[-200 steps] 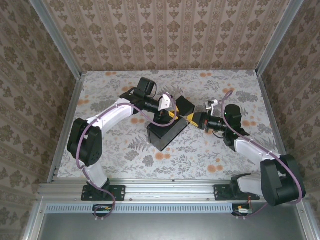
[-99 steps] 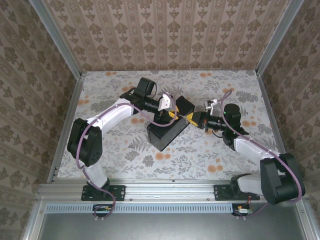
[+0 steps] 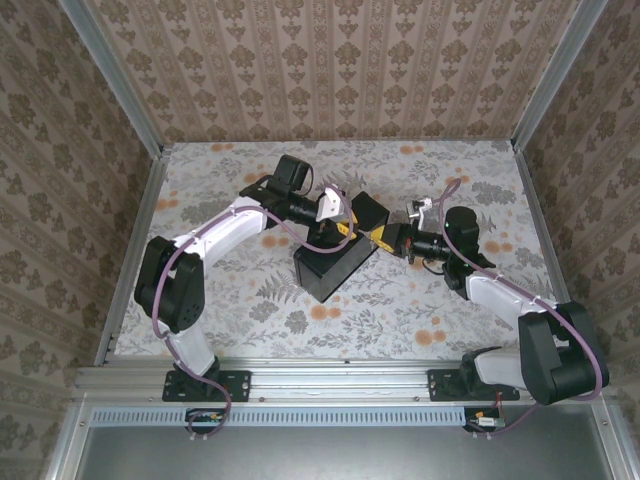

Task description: Unlock the padlock with the key

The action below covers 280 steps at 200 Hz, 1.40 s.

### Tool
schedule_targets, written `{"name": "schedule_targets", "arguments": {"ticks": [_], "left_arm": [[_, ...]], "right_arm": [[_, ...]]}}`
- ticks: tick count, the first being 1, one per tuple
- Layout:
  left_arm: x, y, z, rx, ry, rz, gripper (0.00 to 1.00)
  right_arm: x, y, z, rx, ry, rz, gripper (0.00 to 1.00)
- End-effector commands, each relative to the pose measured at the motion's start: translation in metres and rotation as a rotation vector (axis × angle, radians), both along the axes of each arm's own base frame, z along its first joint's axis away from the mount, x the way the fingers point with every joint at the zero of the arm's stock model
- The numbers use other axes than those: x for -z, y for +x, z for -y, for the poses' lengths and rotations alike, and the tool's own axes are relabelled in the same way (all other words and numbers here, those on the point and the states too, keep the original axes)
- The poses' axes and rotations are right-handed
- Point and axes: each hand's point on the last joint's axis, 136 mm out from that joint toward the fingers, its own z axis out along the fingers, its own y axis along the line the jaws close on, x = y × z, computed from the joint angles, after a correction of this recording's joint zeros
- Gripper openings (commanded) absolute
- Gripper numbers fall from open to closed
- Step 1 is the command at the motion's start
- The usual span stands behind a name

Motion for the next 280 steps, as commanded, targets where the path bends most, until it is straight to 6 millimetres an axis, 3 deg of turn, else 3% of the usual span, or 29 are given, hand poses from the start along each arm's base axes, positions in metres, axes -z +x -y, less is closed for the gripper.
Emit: {"name": "schedule_targets", "arguments": {"ticks": [1, 48, 113, 148, 246, 280], "left_arm": [[-0.018, -0.014, 0.004, 0.048, -0.042, 0.015, 0.24], [-0.023, -0.015, 0.007, 0.049, -0.062, 0.018, 0.24], [-0.027, -0.021, 0.000, 0.067, -0.085, 0.024, 0.22], [-0.030, -0.026, -0.003, 0.088, -0.088, 0.035, 0.21], [-0.023, -0.022, -0.001, 0.075, -0.057, 0.077, 0.22], [-0.023, -0.019, 0.000, 0.064, -0.058, 0.079, 0.22]], "right_arm": [[-0.020, 0.006, -0.007, -0.012, 0.015, 0.072, 0.00], [-0.018, 0.007, -0.022, -0.044, 0.014, 0.064, 0.00], [-0.009, 0.007, -0.012, -0.025, -0.004, 0.052, 0.00], [-0.004, 0.018, -0.010, -0.058, 0.041, 0.039, 0.00], [-0.020, 0.019, -0.020, -0.102, 0.110, 0.034, 0.00], [-0.017, 0.020, -0.026, -0.119, 0.104, 0.014, 0.00]]}}
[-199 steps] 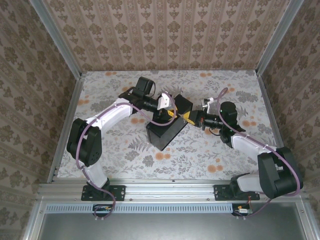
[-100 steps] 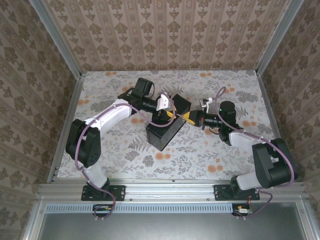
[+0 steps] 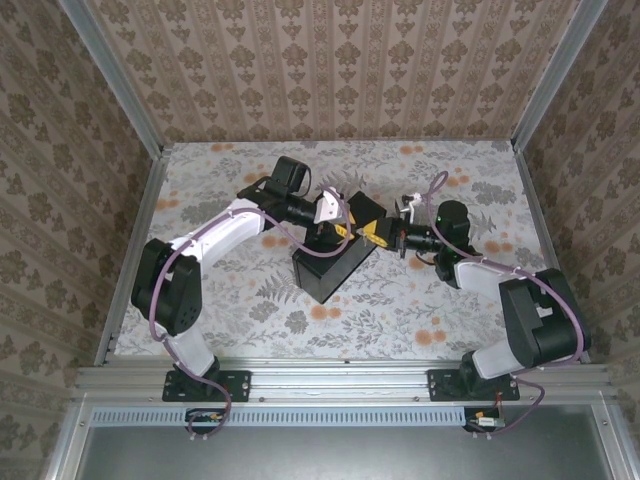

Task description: Unlock the padlock with the key

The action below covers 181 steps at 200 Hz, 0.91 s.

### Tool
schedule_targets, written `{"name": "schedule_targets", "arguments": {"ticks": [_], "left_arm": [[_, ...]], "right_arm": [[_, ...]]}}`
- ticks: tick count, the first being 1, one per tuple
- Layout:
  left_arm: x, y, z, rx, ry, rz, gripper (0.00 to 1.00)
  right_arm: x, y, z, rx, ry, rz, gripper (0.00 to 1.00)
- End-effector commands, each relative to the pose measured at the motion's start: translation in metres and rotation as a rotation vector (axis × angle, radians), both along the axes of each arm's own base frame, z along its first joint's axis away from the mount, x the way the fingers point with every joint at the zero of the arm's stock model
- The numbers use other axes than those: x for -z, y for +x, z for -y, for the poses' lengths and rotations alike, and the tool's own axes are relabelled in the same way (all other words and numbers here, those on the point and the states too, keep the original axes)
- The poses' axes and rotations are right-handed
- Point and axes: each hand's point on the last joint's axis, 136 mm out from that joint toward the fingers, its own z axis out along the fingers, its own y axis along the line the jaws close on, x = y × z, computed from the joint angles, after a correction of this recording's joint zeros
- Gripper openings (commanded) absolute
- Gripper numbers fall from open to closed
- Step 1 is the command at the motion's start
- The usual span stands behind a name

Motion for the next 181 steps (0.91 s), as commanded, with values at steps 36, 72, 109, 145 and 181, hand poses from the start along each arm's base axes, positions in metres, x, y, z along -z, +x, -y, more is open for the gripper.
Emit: {"name": "schedule_targets", "arguments": {"ticks": [36, 72, 109, 145, 181], "left_arm": [[-0.027, -0.017, 0.009, 0.062, -0.081, 0.029, 0.22], [-0.028, -0.017, 0.011, 0.058, -0.094, 0.030, 0.22], [-0.022, -0.015, -0.002, 0.065, -0.074, -0.028, 0.21], [-0.013, -0.015, -0.006, 0.064, -0.039, -0.062, 0.21], [-0.018, -0.013, -0.010, 0.067, -0.060, -0.101, 0.22]], "right_arm": [[-0.032, -0.005, -0.036, -0.068, 0.025, 0.096, 0.00], [-0.038, -0.009, -0.042, -0.072, 0.034, 0.102, 0.00], [-0.025, -0.011, 0.000, 0.007, -0.128, 0.128, 0.28], [-0.047, -0.010, 0.042, 0.084, -0.273, 0.249, 0.48], [-0.040, -0.021, 0.039, 0.035, -0.501, 0.578, 0.44]]}}
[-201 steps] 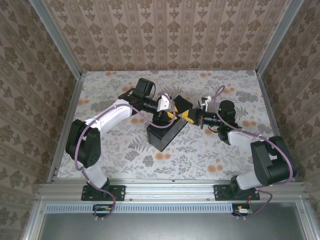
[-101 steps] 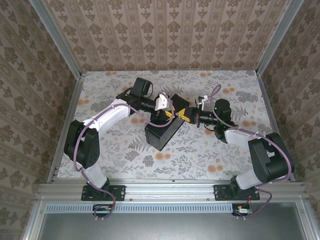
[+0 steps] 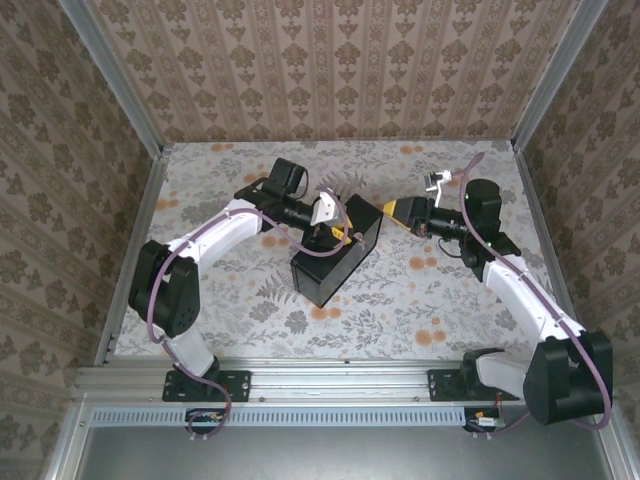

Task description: Unlock the padlock with the key

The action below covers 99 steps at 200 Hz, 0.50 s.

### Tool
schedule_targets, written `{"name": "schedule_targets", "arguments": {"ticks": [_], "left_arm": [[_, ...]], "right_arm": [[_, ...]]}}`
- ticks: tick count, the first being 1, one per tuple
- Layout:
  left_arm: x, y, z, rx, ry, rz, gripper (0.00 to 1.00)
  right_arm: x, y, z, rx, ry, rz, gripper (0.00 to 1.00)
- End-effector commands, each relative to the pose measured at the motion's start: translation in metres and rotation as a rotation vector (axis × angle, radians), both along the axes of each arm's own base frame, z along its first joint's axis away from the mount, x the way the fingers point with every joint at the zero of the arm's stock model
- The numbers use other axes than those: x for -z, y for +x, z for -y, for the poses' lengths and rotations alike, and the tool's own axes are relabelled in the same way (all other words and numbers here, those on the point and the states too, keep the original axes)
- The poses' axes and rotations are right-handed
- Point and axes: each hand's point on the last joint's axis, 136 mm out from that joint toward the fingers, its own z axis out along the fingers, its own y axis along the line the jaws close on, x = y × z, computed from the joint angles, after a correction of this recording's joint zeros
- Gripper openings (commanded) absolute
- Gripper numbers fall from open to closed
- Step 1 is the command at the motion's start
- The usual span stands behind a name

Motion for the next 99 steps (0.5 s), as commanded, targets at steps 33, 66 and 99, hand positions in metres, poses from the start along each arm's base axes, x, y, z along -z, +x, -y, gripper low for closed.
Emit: {"name": "schedule_targets", "arguments": {"ticks": [33, 66, 99], "left_arm": [[-0.020, -0.003, -0.005, 0.062, -0.042, -0.089, 0.23], [-0.018, -0.003, -0.006, 0.060, -0.037, -0.102, 0.22], [-0.021, -0.005, -0.009, 0.057, -0.048, -0.081, 0.22]], "right_arm": [[0.033, -0.015, -0.012, -0.020, -0.413, 0.666, 0.41], [0.045, -0.023, -0.041, -0.164, -0.537, 0.974, 0.43], [0.051, -0.016, -0.054, -0.189, -0.613, 1.083, 0.46]]}}
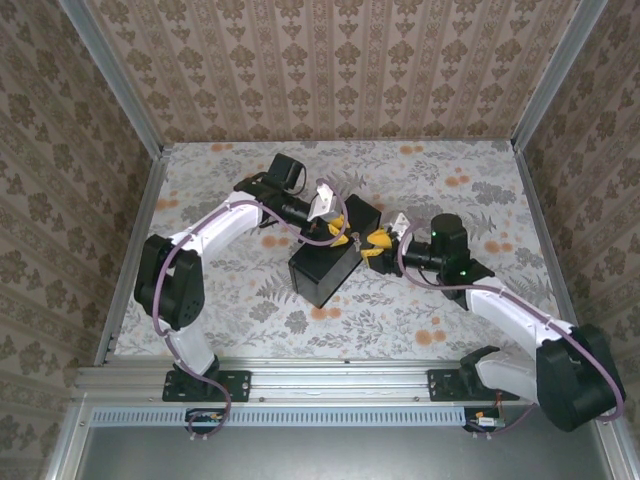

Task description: Unlock the padlock with the key

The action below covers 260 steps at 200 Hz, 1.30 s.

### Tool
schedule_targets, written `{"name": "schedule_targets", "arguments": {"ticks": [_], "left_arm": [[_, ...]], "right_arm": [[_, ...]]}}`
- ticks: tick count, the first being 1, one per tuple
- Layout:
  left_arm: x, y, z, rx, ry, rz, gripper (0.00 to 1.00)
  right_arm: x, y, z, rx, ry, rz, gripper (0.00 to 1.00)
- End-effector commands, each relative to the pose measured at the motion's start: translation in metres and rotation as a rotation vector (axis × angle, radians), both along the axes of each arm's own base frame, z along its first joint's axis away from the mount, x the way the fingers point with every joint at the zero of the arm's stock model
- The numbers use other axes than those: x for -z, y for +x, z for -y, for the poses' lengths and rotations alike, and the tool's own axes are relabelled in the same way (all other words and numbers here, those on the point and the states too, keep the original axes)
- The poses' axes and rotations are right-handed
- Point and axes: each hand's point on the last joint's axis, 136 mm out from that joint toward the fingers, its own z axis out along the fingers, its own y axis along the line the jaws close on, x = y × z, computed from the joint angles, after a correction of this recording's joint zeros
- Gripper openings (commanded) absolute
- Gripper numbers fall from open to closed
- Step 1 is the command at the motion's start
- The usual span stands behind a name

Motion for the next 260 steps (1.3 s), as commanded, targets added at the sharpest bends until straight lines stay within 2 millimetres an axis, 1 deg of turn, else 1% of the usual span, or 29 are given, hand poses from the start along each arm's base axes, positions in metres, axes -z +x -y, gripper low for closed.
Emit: {"name": "schedule_targets", "arguments": {"ticks": [1, 26, 50, 76, 114, 151, 174, 210, 222, 236, 260], "left_arm": [[-0.020, -0.007, -0.003, 0.032, -0.059, 0.013, 0.22], [-0.021, -0.006, -0.004, 0.033, -0.062, 0.016, 0.22], [-0.022, -0.006, -0.003, 0.036, -0.068, 0.015, 0.22], [-0.020, -0.006, -0.003, 0.036, -0.066, 0.010, 0.22], [-0.022, -0.006, -0.003, 0.034, -0.069, 0.016, 0.21], [-0.021, -0.006, -0.003, 0.035, -0.069, 0.010, 0.21], [-0.022, -0.006, -0.003, 0.036, -0.070, 0.010, 0.21], [-0.022, -0.007, -0.003, 0.037, -0.071, 0.009, 0.21], [-0.022, -0.008, -0.002, 0.039, -0.069, 0.008, 0.21], [-0.021, -0.008, -0.002, 0.041, -0.067, 0.006, 0.21], [-0.020, -0.007, -0.002, 0.037, -0.062, 0.003, 0.20]], "right_arm": [[-0.024, 0.015, -0.007, -0.007, -0.071, 0.298, 0.46], [-0.017, 0.022, -0.010, 0.029, -0.136, 0.364, 0.48], [-0.021, 0.025, -0.013, 0.041, -0.147, 0.411, 0.48], [-0.020, 0.029, -0.014, 0.050, -0.166, 0.425, 0.46], [-0.022, 0.028, -0.019, 0.033, -0.161, 0.433, 0.34], [-0.028, 0.025, -0.023, 0.029, -0.147, 0.447, 0.30], [-0.030, 0.024, -0.023, 0.026, -0.142, 0.449, 0.21], [-0.033, 0.021, -0.026, 0.002, -0.141, 0.433, 0.14], [-0.035, 0.019, -0.027, -0.007, -0.135, 0.422, 0.15], [-0.036, 0.018, -0.026, 0.005, -0.150, 0.414, 0.23], [-0.035, 0.021, -0.019, 0.045, -0.193, 0.445, 0.31]]}}
